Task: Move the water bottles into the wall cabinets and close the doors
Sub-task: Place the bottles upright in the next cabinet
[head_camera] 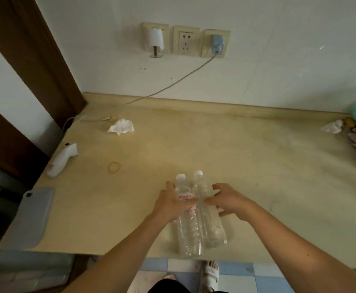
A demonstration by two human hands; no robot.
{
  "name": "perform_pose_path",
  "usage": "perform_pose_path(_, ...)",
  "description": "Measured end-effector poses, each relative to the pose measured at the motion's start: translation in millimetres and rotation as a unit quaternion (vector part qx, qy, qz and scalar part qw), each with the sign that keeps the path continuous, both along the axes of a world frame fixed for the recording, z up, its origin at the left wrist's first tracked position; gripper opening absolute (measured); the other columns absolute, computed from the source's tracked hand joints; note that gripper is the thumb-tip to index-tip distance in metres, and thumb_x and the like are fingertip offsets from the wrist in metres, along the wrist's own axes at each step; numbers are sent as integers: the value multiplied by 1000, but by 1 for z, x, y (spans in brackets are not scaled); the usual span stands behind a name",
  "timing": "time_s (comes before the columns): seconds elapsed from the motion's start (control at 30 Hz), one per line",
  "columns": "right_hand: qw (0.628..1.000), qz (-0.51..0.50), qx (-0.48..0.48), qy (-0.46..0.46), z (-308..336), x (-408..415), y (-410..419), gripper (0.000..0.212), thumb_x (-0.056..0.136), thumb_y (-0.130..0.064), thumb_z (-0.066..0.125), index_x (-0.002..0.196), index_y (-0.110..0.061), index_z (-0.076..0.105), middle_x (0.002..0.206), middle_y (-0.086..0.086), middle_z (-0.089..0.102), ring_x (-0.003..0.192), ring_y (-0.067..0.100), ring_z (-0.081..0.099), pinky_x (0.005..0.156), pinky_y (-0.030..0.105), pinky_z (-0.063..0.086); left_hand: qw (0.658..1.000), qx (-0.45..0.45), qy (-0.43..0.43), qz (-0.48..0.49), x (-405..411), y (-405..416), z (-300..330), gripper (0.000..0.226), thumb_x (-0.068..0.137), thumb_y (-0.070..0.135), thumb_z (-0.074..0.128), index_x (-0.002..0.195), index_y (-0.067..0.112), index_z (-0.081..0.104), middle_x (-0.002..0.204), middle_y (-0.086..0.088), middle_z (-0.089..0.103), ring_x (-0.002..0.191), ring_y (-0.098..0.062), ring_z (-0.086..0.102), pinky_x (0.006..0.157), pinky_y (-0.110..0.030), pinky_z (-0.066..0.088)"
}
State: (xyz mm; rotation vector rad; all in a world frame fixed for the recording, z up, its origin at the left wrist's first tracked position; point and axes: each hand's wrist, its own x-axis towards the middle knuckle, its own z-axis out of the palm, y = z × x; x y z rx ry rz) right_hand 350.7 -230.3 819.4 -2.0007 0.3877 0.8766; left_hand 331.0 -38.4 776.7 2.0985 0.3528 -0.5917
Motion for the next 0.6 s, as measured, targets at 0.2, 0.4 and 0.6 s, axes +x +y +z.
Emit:
perform_pose_path(0.2, 998, -40, 9, -50, -7, 12, -8, 68, 92, -35, 71, 148, -14, 39, 123, 7, 59, 107, 23, 64, 88, 38, 58, 999, 41, -12, -31, 22, -13, 0, 112, 51, 80, 72, 135, 11, 43, 128, -5, 56, 112, -25, 61, 90, -39, 52)
perform_pose_path(0.4, 992, -85, 38, -83, -24, 32, 8, 60, 94, -32, 66, 145, -11, 42, 95, -5, 63, 81, 8, 62, 70, 26, 48, 998, -3, -8, 62, 25, -15, 3, 80, 52, 68, 79, 109, 18, 54, 103, 4, 67, 91, -13, 67, 63, -26, 47)
perform_pose_path(0.6, 987, -119, 61, -91, -38, 49, 13, 59, 88, -24, 75, 141, -13, 50, 106, 6, 66, 90, 18, 66, 72, 25, 50, 977, -152, -13, 151, 27, -20, 4, 82, 72, 23, 91, 128, 25, 31, 112, 5, 65, 92, -12, 70, 65, -20, 53)
